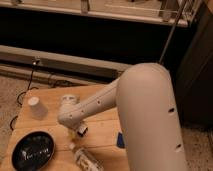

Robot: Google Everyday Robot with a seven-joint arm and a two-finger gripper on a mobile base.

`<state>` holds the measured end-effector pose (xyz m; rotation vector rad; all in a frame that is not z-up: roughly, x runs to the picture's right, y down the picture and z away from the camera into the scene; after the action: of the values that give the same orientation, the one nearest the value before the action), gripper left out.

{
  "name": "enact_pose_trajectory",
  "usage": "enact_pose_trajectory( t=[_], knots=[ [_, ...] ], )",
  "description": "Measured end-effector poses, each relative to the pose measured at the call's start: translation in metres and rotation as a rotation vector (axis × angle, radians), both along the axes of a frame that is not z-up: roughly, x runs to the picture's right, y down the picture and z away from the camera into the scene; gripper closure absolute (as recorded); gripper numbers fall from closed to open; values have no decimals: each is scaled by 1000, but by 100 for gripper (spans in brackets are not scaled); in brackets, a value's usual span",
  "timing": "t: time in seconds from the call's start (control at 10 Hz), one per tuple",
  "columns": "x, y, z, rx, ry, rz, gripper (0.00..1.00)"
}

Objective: Place the eraser on the white sponge

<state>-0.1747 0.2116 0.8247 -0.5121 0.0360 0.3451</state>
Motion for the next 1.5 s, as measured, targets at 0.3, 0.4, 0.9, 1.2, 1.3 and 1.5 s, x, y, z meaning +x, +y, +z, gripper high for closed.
enact_pose_trajectory(
  t=[0.3,0.4,0.9,1.2,1.3,1.5],
  knots=[
    [-7,2,5,1,-8,19,70],
    [-5,-3,4,13,-14,18,80],
    [67,-42,-30,90,-70,-17,100],
    [175,-37,-44,63,-91,12,100],
    [204,-32,-44,60,-110,26,100],
    [249,-24,-40,62,-150,35,100]
  ],
)
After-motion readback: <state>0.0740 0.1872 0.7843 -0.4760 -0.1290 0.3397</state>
